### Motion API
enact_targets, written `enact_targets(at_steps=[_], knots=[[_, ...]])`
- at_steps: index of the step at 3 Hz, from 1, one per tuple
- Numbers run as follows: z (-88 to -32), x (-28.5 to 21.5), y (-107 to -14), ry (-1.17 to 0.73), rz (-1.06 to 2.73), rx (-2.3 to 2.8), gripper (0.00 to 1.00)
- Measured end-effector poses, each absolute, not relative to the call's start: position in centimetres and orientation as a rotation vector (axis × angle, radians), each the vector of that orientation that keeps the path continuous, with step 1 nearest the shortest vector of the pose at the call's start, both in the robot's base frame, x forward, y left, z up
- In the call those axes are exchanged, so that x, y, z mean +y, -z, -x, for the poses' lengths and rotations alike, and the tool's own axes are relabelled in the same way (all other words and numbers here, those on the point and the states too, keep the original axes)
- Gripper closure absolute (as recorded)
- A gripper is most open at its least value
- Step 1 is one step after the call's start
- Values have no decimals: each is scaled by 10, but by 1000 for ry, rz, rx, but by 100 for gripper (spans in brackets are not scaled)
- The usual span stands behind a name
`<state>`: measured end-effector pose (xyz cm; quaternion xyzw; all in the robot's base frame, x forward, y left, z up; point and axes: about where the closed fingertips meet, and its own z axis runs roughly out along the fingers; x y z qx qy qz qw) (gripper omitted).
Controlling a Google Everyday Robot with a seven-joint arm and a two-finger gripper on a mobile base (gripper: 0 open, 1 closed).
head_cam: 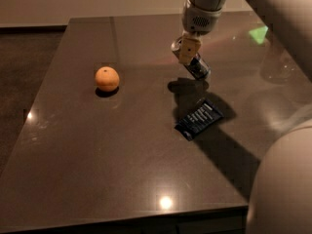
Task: Knock redbull can over
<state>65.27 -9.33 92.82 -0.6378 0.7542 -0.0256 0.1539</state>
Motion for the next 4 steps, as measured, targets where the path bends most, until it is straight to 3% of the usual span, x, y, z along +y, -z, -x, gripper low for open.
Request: enact_targets(at_steps=[1,2,4], knots=[[-638,-90,-916,76,1981,2118,85],[-622,-85,-899,57,2151,2048,56],[-616,-76,-887,13,2245,1976,10]])
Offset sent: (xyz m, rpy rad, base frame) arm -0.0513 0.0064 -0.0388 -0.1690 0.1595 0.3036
